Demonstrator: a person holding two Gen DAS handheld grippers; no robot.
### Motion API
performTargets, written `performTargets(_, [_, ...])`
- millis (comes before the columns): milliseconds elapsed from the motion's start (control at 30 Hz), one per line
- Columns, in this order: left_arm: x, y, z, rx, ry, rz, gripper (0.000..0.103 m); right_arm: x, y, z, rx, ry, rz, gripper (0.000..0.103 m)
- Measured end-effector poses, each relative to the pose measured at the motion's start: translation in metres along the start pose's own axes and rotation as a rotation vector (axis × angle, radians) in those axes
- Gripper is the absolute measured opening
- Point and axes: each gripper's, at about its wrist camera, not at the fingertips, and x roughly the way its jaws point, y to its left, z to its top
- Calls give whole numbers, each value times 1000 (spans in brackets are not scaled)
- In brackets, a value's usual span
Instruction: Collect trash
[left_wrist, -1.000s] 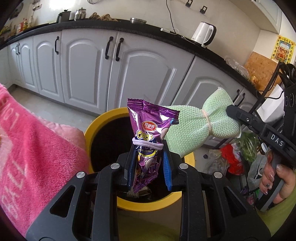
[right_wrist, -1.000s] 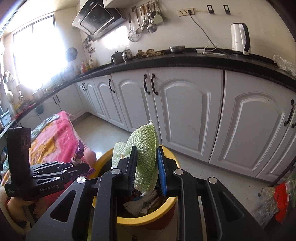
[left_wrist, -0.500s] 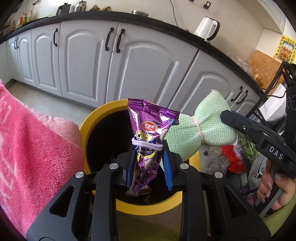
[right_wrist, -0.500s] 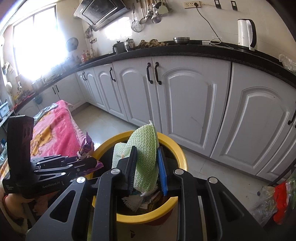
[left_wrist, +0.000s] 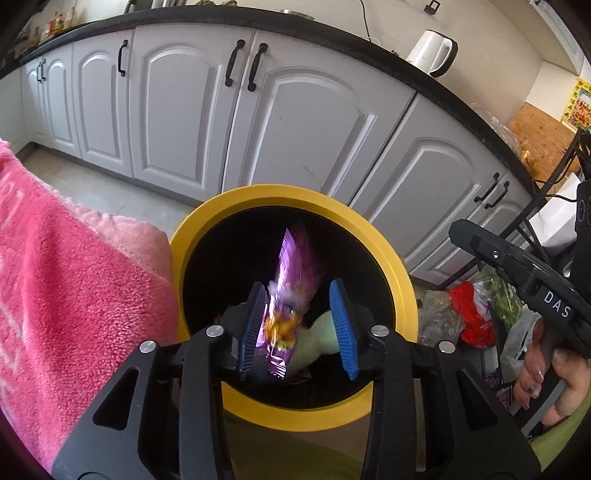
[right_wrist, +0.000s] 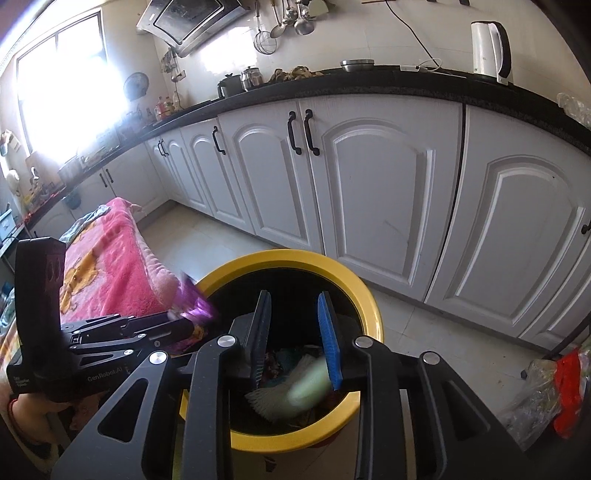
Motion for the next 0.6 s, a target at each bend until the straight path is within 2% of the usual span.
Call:
performTargets(67, [-1, 1, 0, -3, 5, 6, 42, 0, 0, 0, 1, 1, 1, 26])
performTargets(133, [-2, 1, 0, -6, 11, 11, 45, 0, 0, -1, -1, 2, 1, 26])
performTargets(333, [-14, 9, 3, -31, 16, 35, 67, -3, 2, -7, -10, 22, 3, 33])
performTargets(600, [-44, 20, 10, -57, -35, 66, 88, -17, 15, -5, -40, -5, 18, 61])
